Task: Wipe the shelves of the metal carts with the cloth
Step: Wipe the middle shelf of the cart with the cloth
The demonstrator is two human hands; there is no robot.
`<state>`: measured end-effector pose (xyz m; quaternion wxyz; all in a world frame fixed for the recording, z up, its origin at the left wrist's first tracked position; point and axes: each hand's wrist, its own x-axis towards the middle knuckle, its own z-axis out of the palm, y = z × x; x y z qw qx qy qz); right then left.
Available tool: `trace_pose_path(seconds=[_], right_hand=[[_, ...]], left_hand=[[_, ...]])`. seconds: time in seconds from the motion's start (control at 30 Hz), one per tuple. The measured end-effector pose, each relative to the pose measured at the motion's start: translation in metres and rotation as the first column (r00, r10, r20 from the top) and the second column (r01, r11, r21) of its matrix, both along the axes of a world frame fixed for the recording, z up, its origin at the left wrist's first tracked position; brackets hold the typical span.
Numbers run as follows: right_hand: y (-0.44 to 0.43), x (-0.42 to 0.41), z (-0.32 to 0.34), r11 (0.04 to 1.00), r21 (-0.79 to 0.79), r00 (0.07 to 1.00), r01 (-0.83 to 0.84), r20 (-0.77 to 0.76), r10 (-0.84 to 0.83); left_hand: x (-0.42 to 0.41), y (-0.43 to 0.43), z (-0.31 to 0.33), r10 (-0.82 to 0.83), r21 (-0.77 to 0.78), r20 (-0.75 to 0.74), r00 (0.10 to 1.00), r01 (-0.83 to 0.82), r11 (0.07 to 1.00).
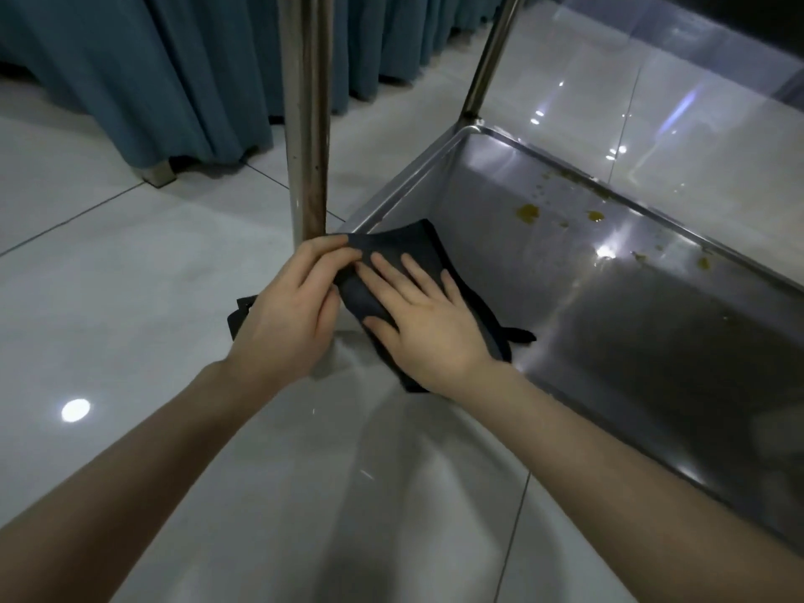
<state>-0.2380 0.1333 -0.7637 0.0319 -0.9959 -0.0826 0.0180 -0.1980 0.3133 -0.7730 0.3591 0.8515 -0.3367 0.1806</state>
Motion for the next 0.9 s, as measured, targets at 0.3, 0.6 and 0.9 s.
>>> trace_pose_path(seconds=[0.3, 0.6, 0.9], right_hand=[[-0.046, -0.074, 0.0, 0.977, -0.128, 0.983, 0.173, 0.087, -0.163], [-0.042, -0.062, -0.007, 0.98, -0.161, 0.991, 0.116, 0.088, -0.103], [-0.131, -0.165, 0.001, 0.96, -0.172, 0.975, 0.223, 0.046, -0.218]], left_hand=[[-0.012, 0.003, -0.008, -0.089, 0.195, -0.009, 0.996, 0.089, 0.977], [-0.022, -0.016, -0.006, 0.12, 0.139, -0.016, 0.993, -0.117, 0.983], [-0.088, -0.077, -0.013, -0.197, 0.357, 0.007, 0.98, 0.181, 0.916]])
